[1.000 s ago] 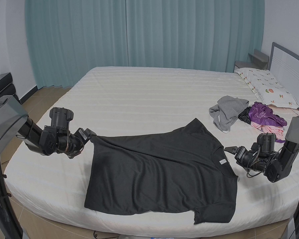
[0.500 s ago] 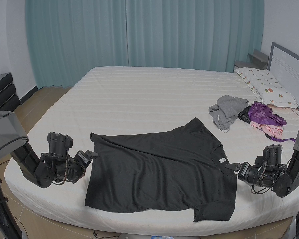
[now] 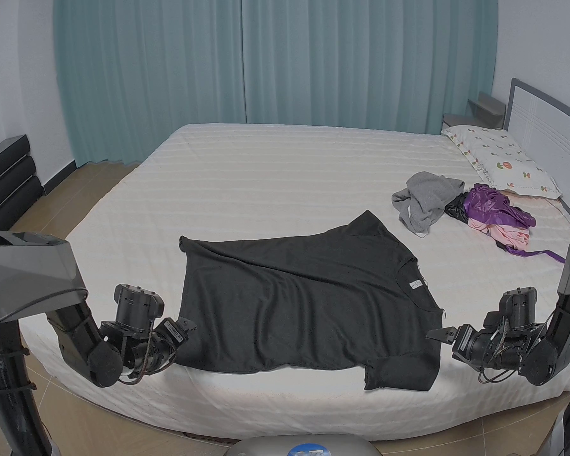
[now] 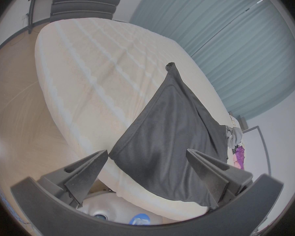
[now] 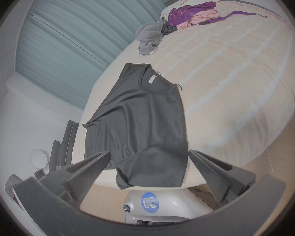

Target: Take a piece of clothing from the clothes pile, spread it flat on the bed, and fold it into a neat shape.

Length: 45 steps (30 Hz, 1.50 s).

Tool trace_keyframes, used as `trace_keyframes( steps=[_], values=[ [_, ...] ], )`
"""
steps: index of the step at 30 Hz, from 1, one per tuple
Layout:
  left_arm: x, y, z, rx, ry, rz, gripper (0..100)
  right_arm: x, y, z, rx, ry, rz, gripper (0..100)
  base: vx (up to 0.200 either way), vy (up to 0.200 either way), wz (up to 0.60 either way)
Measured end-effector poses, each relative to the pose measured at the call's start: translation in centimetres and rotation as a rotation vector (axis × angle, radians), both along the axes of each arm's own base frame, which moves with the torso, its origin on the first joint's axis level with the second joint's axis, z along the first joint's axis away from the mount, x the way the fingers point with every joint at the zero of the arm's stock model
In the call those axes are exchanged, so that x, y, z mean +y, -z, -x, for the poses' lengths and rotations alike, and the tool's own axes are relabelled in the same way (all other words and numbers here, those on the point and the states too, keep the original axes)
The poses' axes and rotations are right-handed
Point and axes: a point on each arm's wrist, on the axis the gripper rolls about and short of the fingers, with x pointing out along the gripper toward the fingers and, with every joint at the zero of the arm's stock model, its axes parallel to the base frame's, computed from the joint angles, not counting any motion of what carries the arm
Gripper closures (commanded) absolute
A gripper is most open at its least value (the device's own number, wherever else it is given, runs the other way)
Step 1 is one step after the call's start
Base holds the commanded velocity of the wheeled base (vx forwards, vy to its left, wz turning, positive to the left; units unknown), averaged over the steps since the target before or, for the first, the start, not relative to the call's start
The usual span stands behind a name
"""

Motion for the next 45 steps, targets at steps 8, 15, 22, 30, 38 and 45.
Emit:
trace_keyframes(
  steps=[8,15,22,30,38,45],
  values=[
    [-1.4,2.8,-1.5,-0.029,0.02,-0.143,0,0.1,0.6,0.0,0.026,-0.008,0.001,0,0.0,0.0,0.0],
    [-1.9,3.9,-2.5,-0.028,0.033,-0.17,100,0.4,1.0,0.1,0.039,-0.019,0.005,0,0.0,0.0,0.0],
    [-1.2,4.6,-2.5,-0.002,0.026,-0.193,100,0.6,1.8,0.1,0.066,-0.026,0.014,0,0.0,0.0,0.0],
    [0.7,4.3,-1.4,0.033,0.004,-0.234,100,0.6,2.3,-0.4,0.058,-0.018,0.016,0,0.0,0.0,0.0],
    [1.5,3.4,-0.2,0.045,0.046,-0.289,100,1.4,3.4,-0.8,0.071,-0.05,0.022,0,0.0,0.0,0.0],
    [2.1,3.2,-0.2,0.045,0.03,-0.292,100,2.3,4.3,-1.6,0.074,-0.061,0.051,0,0.0,0.0,0.0]
  ],
)
